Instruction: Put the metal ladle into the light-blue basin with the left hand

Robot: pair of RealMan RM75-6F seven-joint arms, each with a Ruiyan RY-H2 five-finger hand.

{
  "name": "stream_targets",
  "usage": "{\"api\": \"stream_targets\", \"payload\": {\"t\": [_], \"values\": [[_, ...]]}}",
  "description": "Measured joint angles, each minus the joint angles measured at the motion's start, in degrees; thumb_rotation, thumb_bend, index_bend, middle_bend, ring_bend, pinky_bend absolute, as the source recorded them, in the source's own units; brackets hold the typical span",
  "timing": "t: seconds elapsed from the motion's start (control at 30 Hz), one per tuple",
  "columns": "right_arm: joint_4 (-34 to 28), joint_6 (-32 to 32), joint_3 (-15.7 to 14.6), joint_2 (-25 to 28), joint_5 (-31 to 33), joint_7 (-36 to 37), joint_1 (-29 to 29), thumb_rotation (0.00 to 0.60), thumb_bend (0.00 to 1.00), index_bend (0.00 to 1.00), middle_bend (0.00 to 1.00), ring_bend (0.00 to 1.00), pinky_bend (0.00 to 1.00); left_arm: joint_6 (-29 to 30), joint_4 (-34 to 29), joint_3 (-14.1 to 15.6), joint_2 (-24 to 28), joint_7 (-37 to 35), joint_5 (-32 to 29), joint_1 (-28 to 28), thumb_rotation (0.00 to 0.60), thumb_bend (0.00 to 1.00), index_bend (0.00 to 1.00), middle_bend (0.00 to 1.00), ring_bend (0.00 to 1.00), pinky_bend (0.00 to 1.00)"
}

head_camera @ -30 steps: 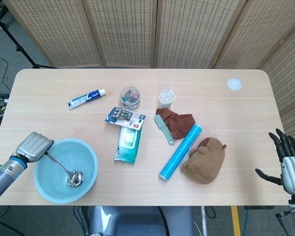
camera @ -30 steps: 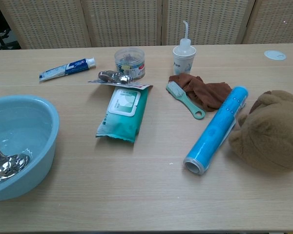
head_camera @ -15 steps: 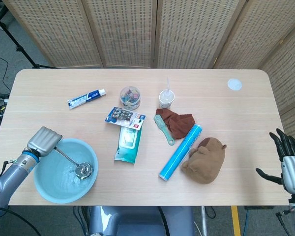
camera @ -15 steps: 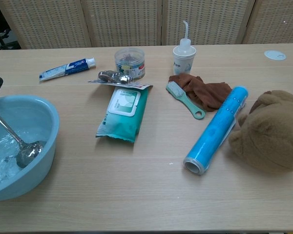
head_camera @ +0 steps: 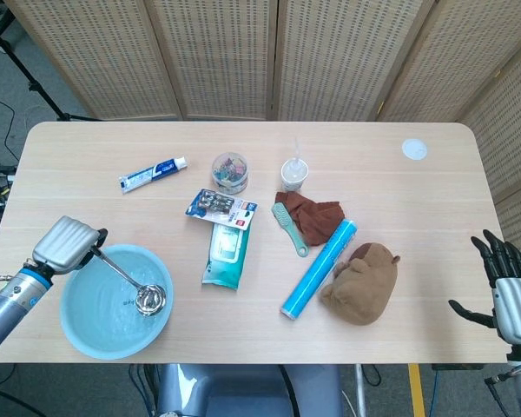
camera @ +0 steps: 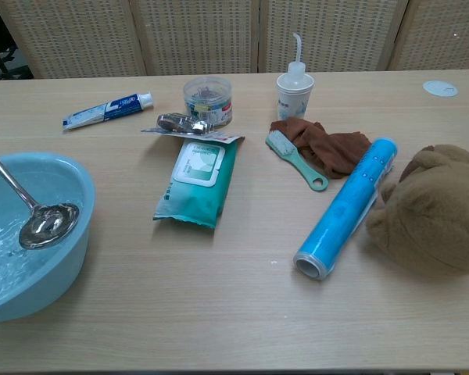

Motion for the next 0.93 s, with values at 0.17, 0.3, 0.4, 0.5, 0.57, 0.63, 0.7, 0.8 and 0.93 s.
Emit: {"api": "stream_targets", "payload": {"t": [0.17, 0.3, 0.4, 0.5, 0.57, 0.63, 0.7, 0.8, 0.93], "values": [[-0.42, -0.09, -0.29, -0.03, -0.33, -0.43, 0.00, 0.600, 0.00, 0.00, 0.00, 0.00, 0.00, 2.47, 0.01, 0.42, 2.79, -3.72, 3.18, 1.24, 0.600, 0.55, 0.90, 0.99, 0.95, 0.90], [-0.70, -0.05, -0.35, 0.02, -0.41, -0.68, -0.03, 0.600, 0.00, 0.00, 0.00, 0.00, 0.00, 3.45, -0.76, 0.61, 4.92, -4.59, 4.31, 1.99, 0.600, 0.55, 0.90, 0.99, 0.95, 0.90], [-0.75, -0.22, -0.30, 0.00, -0.22, -0.69, 0.02, 0.600, 0.00, 0.00, 0.00, 0.00, 0.00, 3.61, -1.48, 0.95, 6.20, -4.16, 4.72, 2.49, 0.600, 0.55, 0.90, 0.99, 0.95, 0.90], [-0.86, -0.10, -0.30, 0.09, -0.30, -0.65, -0.02, 0.600, 0.00, 0.00, 0.00, 0.00, 0.00, 3.91, -2.15, 1.09, 7.21, -3.70, 4.92, 3.00, 0.600, 0.55, 0.90, 0.99, 0.95, 0.90], [-1.00, 0.06, -0.32, 0.18, -0.41, -0.61, -0.08, 0.600, 0.00, 0.00, 0.00, 0.00, 0.00, 4.20, -2.45, 1.09, 7.66, -3.52, 4.99, 3.30, 0.600, 0.55, 0.90, 0.99, 0.95, 0.90], [-1.14, 0.22, -0.31, 0.25, -0.48, -0.64, -0.13, 0.600, 0.00, 0.00, 0.00, 0.00, 0.00, 4.35, -2.55, 1.07, 8.17, -3.15, 5.00, 3.53, 0.600, 0.55, 0.90, 0.99, 0.95, 0.90], [-1.27, 0.35, -0.29, 0.29, -0.54, -0.69, -0.17, 0.600, 0.00, 0.00, 0.00, 0.00, 0.00, 4.27, -2.72, 1.09, 8.56, -2.64, 4.85, 3.69, 0.600, 0.55, 0.90, 0.98, 0.95, 0.90], [-1.37, 0.59, -0.33, 0.36, -0.72, -0.73, -0.27, 0.600, 0.00, 0.00, 0.00, 0.00, 0.00, 3.67, -3.46, 1.13, 9.44, -1.36, 4.32, 3.82, 0.600, 0.55, 0.90, 0.98, 0.94, 0.90], [-1.55, 0.82, -0.24, 0.41, -0.79, -0.77, -0.33, 0.600, 0.00, 0.00, 0.00, 0.00, 0.00, 3.49, -5.10, 0.98, 10.93, 0.81, 3.59, 4.07, 0.600, 0.55, 0.90, 0.98, 0.94, 0.90]]}}
